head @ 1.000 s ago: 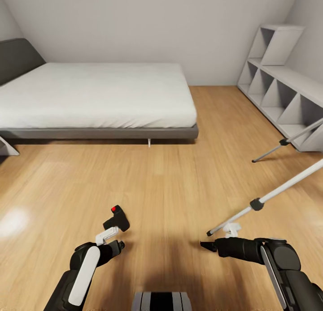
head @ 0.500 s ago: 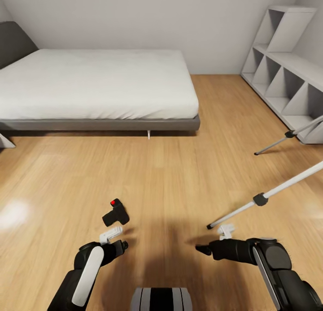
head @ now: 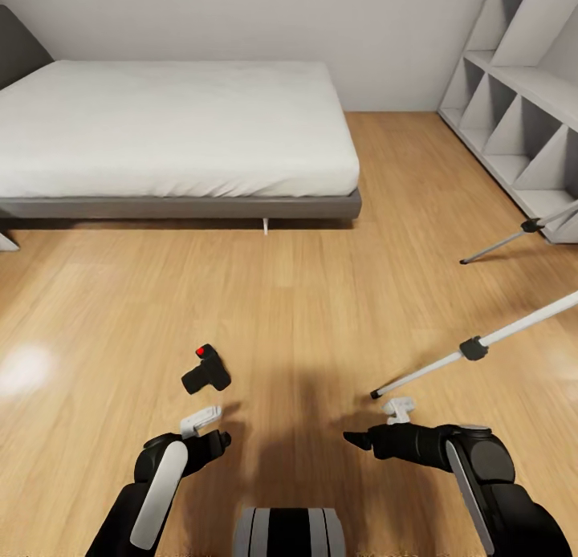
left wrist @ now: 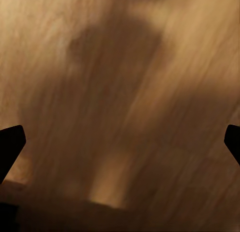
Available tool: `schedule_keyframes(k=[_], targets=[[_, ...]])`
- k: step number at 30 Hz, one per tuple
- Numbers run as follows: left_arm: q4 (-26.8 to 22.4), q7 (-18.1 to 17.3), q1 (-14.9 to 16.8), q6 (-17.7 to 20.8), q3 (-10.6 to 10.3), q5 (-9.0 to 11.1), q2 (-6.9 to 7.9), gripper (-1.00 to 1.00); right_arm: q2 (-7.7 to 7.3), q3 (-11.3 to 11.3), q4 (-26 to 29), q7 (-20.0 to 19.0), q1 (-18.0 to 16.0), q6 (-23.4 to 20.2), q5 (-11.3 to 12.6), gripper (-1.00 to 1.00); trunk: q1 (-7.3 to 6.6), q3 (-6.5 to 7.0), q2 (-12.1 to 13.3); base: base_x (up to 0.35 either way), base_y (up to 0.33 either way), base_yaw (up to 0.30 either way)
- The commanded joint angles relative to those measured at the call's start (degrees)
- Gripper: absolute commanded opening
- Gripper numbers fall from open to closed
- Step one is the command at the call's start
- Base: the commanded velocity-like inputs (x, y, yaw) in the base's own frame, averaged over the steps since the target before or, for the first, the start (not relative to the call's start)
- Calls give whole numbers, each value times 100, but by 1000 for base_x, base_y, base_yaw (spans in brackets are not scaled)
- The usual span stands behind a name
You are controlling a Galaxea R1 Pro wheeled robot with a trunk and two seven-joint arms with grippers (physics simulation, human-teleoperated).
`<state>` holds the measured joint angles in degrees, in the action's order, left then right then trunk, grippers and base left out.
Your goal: Attach the digital camera to the camera tripod in the bedroom.
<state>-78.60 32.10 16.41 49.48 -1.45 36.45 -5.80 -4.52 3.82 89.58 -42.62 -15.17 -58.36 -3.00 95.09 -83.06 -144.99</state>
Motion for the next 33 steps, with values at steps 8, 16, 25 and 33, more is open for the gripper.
schedule_keyframes(k=[8,16,25,33], targets=[[-6,54,2,5,-4,64,0,100,-53,330,24,-1157,-3,-9,298,100,19,-182,-13,0,0,0],[-6,51,2,5,-4,64,5,100,-65,460,24,-1442,-4,-23,300,100,40,-359,-23,0,0,0],[-100,51,2,1,-4,64,8,100,-66,478,24,-1482,-3,-26,292,100,63,-558,-35,0,0,0],[-434,132,501,-51,76,60,71,100,-66,490,25,-1486,-4,-26,291,100,84,-736,-46,0,0,0]])
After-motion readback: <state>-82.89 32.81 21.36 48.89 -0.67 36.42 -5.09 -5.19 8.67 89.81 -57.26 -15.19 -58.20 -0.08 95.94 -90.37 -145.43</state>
